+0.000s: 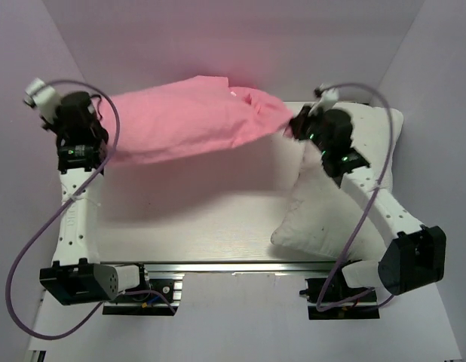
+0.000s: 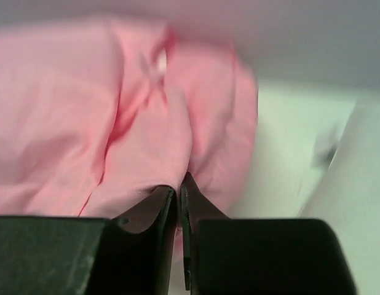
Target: Put the pillow into the pillowcase
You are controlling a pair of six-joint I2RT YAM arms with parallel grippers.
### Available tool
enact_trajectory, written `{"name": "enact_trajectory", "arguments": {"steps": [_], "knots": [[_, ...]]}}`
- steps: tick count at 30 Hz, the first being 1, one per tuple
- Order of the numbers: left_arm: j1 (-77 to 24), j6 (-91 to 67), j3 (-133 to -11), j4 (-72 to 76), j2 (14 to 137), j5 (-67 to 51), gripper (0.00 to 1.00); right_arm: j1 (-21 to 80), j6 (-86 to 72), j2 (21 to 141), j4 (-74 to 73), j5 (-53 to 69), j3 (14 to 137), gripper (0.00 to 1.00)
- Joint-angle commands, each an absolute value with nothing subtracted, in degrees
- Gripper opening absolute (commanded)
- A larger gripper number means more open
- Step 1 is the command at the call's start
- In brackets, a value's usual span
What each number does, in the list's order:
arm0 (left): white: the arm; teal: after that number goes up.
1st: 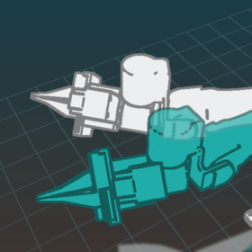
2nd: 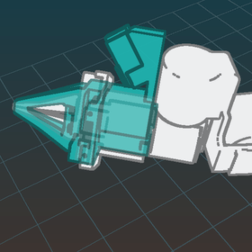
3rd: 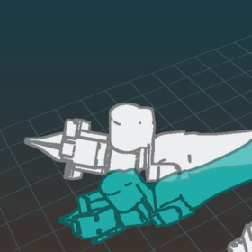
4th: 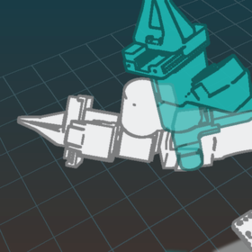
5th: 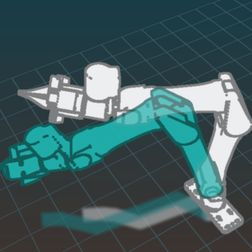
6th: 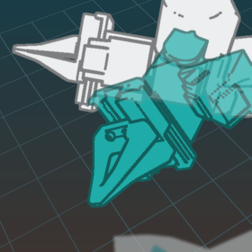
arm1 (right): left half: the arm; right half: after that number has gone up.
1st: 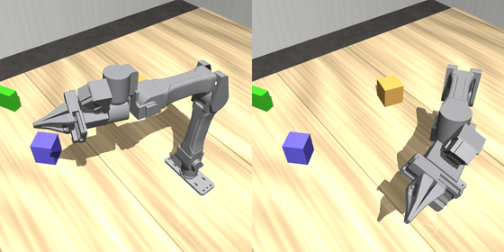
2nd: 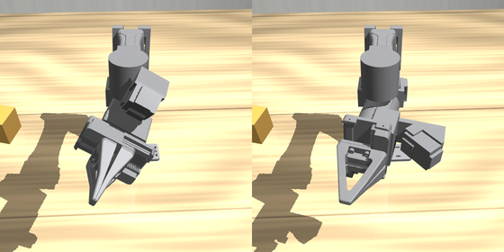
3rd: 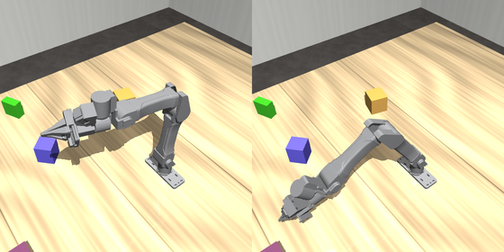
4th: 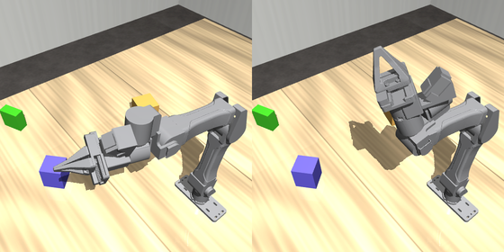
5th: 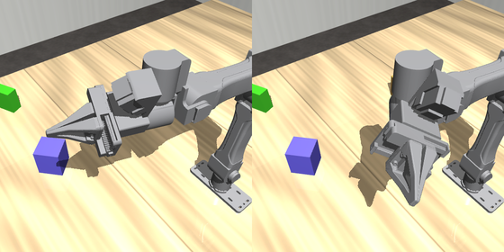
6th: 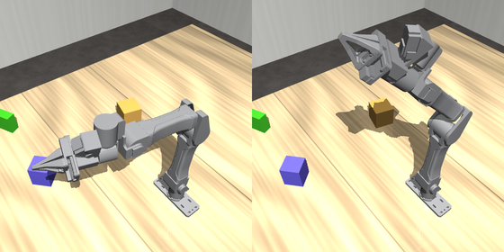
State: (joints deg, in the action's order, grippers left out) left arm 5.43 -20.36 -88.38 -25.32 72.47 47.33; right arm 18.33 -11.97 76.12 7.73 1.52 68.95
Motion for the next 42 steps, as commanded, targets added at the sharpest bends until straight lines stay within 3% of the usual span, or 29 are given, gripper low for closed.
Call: {"name": "enact_trajectory", "arguments": {"steps": [1, 2, 3, 4, 5, 6, 7, 8, 9, 14, 19, 23, 30, 36, 42], "knots": [[6.32, -39.80, -76.65, -43.76, 72.16, 50.81, 0.20, 24.06, -13.43, 74.10, 4.58, -5.16, 57.25, 0.13], [6.85, -45.64, -75.77, -48.47, 71.98, 47.84, 0.23, 25.04, -14.93, 73.13, 4.66, -6.66, 51.56, 0.16], [7.20, -51.45, -75.15, -51.47, 71.72, 45.90, 0.46, 26.09, -18.60, 70.95, 2.48, -10.07, 47.85, 0.20], [7.29, -50.81, -74.62, -51.24, 71.72, 45.88, 0.47, 26.19, -18.63, 69.88, 2.46, -11.06, 47.81, 0.24], [7.29, -50.89, -75.23, -52.55, 72.07, 45.44, 0.69, 26.19, -19.59, 68.74, 1.33, -11.60, 46.59, 0.34], [7.29, -51.50, -78.63, -55.69, 72.42, 45.18, 0.89, 26.19, -19.51, 66.47, 0.10, -12.73, 45.02, 0.52], [7.29, -50.98, -80.23, -56.51, 72.77, 45.00, 0.97, 26.19, -18.99, 65.66, -1.74, -13.18, 44.83, 0.63], [7.29, -50.72, -81.72, -57.38, 73.03, 44.74, 0.98, 26.19, -18.11, 65.05, -3.06, -13.36, 45.26, 0.81], [7.29, -49.76, -83.65, -58.00, 73.04, 44.48, 0.98, 26.10, -17.76, 64.43, -6.12, -13.79, 47.44, 0.89], [7.29, -44.31, -84.29, -54.33, 71.37, 39.74, 0.98, 26.28, -14.51, 65.65, -9.67, -8.54, 54.57, 0.89], [7.29, -36.58, -80.52, -43.72, 73.37, 24.73, 0.98, 28.90, -11.96, 73.72, -10.98, -4.93, 61.77, 0.89], [6.86, -35.16, -79.45, -40.43, 80.47, 11.45, 0.98, 33.21, -12.04, 86.00, -13.17, -7.02, 70.98, 0.89], [-1.74, -34.28, -82.35, -39.46, 95.94, 10.56, 0.98, 36.12, -20.83, 109.14, -27.32, -15.55, 92.17, 0.89], [-2.02, -34.10, -83.58, -41.48, 104.93, 6.32, 0.98, 38.05, -24.51, 117.07, -27.51, -15.73, 93.08, 0.89], [-2.11, -37.43, -76.74, -39.72, 104.50, 7.12, 0.98, 41.39, -26.80, 116.28, -25.49, -16.96, 85.88, 0.87]]}}
